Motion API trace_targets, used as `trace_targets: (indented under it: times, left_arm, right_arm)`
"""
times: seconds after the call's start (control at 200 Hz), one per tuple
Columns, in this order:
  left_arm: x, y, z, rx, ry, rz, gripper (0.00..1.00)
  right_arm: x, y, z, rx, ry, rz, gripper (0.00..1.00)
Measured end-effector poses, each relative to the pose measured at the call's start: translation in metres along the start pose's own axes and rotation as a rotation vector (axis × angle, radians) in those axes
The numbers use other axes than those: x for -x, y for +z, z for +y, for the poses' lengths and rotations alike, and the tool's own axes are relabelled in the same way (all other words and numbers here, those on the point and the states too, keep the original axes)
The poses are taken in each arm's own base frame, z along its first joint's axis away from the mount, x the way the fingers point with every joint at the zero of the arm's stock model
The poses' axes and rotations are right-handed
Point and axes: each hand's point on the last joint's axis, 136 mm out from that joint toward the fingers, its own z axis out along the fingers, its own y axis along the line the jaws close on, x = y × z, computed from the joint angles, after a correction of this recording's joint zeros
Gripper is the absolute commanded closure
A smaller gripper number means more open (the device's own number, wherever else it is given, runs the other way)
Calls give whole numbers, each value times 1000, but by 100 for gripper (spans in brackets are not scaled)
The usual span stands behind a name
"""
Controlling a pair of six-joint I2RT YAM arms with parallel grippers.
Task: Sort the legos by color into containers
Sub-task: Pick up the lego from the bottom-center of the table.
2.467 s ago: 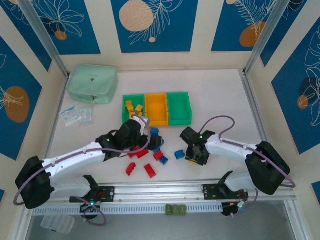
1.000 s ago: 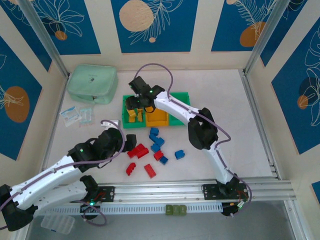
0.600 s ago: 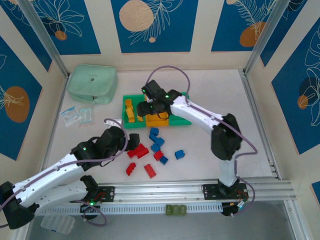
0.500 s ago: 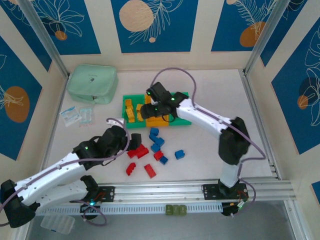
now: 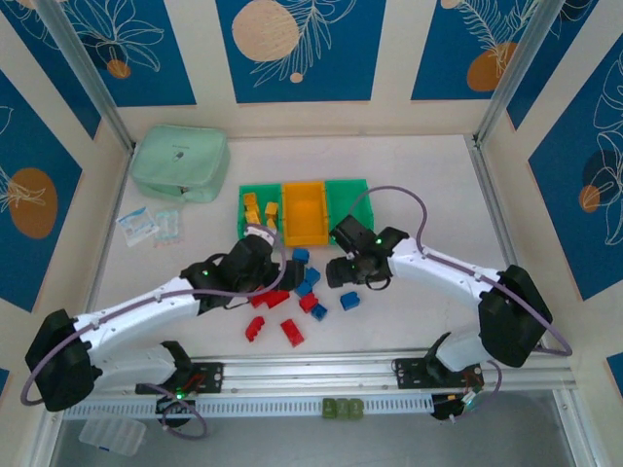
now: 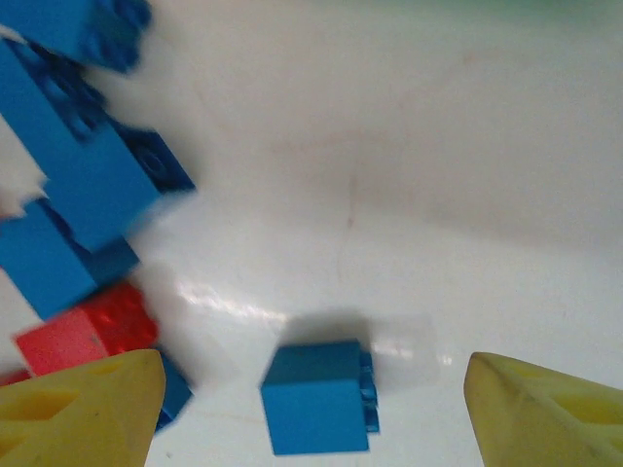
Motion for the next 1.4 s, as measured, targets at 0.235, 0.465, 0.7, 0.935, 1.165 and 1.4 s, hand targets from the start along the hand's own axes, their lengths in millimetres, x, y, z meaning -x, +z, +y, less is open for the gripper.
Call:
trace_targets:
  times: [0.235,0.465,0.7,0.935,1.165,1.4]
  left_arm:
    - [4,2,-4,-14,0,-9,1]
    - [4,1,-4,-14,-2,-9,1]
    - [4,1,-4,-14,-2,-11,1]
    - [4,1,-4,-14,-1,-11,1]
    - [12,-6,-3,-9,-5,-49,1]
    - [22,-24,8,25,-19,-113,1]
  right_arm:
    - [-24,26,8,-4,-33,70,22]
    - [-32,49,7,-48,-33,124,34]
    - [-30,50,3,-71,-34,112,49]
    - [-27,46,1,-76,-36,96,58]
    - [3,20,17,-32,-52,11,59]
    - [84,-17,51,52,-56,-163,60]
